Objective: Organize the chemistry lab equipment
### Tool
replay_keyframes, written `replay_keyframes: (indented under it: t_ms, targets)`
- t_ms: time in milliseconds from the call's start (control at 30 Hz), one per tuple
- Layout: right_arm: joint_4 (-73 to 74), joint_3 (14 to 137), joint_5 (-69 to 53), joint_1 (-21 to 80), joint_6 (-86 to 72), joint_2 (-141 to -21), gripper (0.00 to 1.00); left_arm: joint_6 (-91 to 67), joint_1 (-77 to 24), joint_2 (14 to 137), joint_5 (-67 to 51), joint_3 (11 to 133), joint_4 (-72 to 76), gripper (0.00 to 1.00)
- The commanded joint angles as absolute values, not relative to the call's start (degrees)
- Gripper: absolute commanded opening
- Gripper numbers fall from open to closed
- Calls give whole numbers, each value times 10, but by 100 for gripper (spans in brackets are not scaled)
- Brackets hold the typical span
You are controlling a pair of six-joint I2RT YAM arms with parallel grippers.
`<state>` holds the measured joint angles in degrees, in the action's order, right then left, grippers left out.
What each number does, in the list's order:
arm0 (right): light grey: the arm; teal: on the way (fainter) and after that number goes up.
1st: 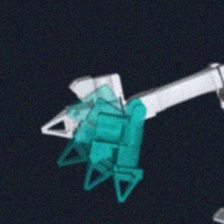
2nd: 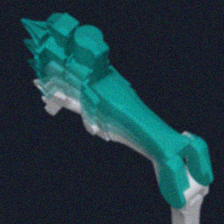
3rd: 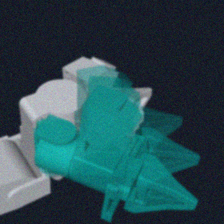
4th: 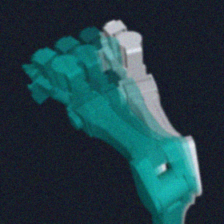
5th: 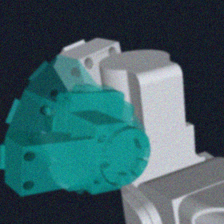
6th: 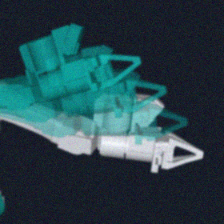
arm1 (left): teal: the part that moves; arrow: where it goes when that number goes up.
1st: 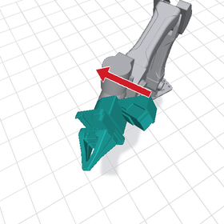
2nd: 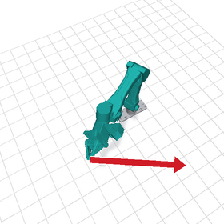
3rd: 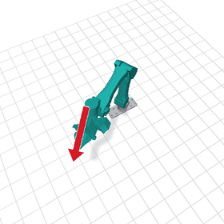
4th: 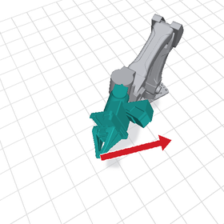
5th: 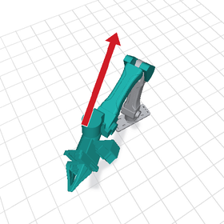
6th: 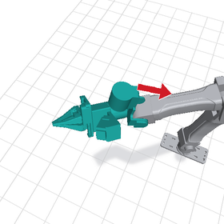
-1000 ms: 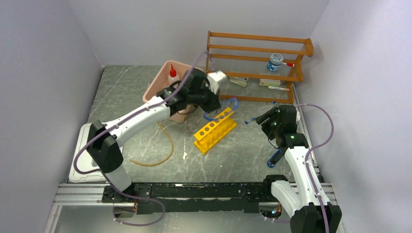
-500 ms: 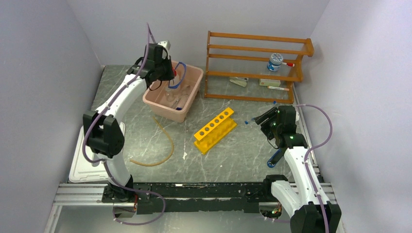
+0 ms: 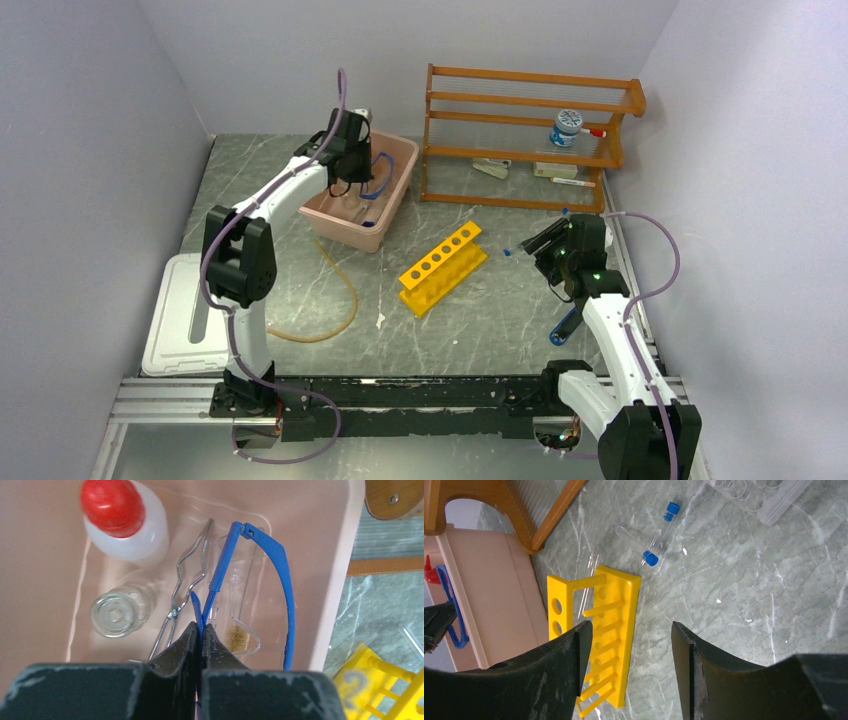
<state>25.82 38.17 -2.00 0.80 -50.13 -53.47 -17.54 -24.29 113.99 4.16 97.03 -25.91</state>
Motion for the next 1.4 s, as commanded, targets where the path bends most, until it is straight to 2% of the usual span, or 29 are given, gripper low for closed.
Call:
replay_keyframes:
  t_ms: [0, 333, 700, 1133, 1367]
  targets:
    - [241, 392, -18, 3, -494, -543, 63, -145, -266, 1163, 110, 993, -230, 5]
    - [239, 394, -14, 3, -490, -552, 63, -123, -268, 1220, 82, 1001, -191, 5]
    - [245, 402, -3, 3, -484, -548, 63, -116, -268, 1227, 25, 1024, -204, 35]
    - [249, 414, 4, 3, -465, -533, 63, -122, -267, 1125, 24, 1044, -294, 50]
    - [274, 468, 21, 3, -410, -538, 63, -103, -267, 1029, 5, 1009, -371, 69]
